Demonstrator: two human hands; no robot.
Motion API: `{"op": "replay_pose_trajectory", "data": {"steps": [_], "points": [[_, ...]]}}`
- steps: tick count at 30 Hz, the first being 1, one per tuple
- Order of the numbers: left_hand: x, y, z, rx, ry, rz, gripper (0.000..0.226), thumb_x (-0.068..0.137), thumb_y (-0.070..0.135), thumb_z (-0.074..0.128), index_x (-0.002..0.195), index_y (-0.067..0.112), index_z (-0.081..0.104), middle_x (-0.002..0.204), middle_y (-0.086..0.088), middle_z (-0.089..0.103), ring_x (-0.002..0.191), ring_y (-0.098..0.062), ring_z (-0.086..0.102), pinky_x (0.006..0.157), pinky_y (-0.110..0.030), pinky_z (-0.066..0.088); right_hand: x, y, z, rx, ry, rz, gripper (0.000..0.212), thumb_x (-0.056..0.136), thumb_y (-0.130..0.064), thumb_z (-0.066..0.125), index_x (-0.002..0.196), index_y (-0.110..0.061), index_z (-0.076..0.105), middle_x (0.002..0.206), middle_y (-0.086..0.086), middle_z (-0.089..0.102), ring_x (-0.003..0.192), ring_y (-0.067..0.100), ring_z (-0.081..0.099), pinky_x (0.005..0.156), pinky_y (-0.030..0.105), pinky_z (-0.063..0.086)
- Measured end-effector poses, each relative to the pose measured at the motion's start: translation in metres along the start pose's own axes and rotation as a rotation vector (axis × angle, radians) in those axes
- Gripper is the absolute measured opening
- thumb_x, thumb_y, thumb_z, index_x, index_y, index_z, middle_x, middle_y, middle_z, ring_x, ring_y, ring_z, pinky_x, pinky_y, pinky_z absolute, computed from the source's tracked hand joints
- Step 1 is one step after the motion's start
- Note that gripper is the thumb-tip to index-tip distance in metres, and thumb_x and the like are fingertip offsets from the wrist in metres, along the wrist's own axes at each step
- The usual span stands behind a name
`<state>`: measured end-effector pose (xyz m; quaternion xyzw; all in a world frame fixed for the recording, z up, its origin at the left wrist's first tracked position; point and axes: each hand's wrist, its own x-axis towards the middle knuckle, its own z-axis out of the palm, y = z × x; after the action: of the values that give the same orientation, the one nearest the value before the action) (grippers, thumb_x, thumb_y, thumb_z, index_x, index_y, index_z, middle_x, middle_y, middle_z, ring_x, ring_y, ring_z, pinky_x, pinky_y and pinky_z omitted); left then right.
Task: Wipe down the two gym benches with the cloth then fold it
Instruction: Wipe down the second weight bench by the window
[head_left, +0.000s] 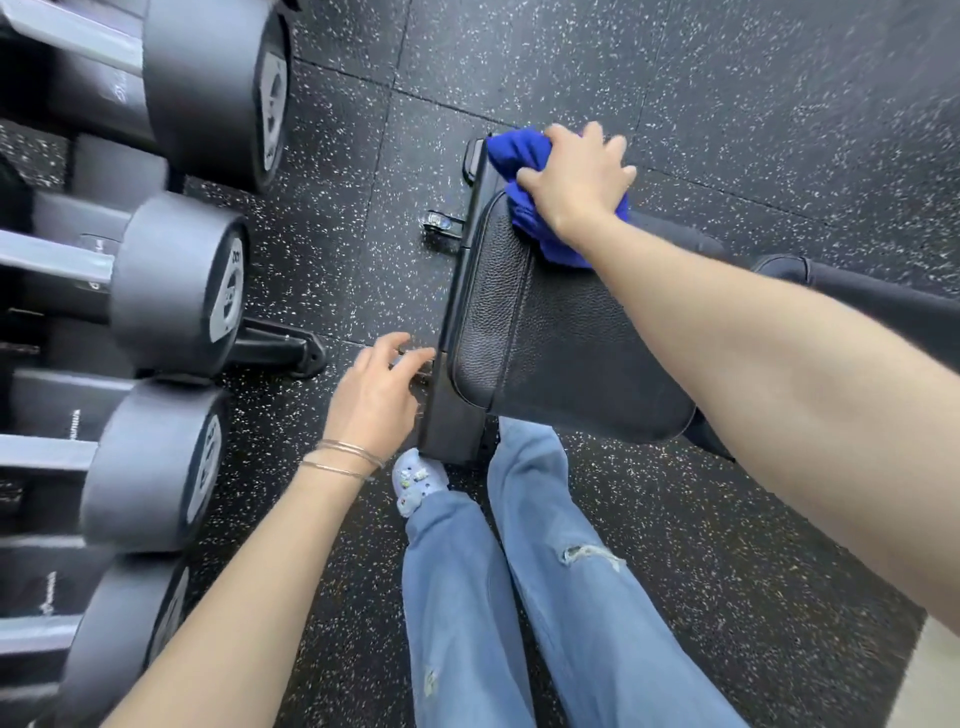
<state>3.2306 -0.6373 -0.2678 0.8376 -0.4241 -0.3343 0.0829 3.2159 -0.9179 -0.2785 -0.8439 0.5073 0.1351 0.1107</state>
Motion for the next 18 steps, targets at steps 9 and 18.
{"op": "replay_pose_trajectory", "data": {"steps": [9,18], "points": [[-0.001,-0.006,-0.009,0.02,0.019,-0.063,0.053,0.079,-0.007,0.051,0.13,0.008,0.051,0.139,-0.015,0.044,0.121,-0.037,0.044,0.102,-0.045,0.04,-0.171,0.048,0.047,-0.045,0.083,-0.619,0.036,0.052,-0.041,0.079,0.083,-0.024,0.07,0.092,0.008,0.066,0.078,0.033,0.058,0.065,0.037,0.043],[0.009,0.006,-0.007,0.057,0.001,-0.041,0.054,0.08,-0.005,0.049,0.133,0.006,0.046,0.14,-0.014,0.043,0.118,-0.036,0.044,0.1,-0.042,0.037,-0.157,0.065,0.04,-0.215,0.059,-0.939,0.032,0.062,-0.044,0.074,0.089,-0.028,0.069,0.091,0.007,0.064,0.079,0.029,0.059,0.065,0.034,0.043]]}}
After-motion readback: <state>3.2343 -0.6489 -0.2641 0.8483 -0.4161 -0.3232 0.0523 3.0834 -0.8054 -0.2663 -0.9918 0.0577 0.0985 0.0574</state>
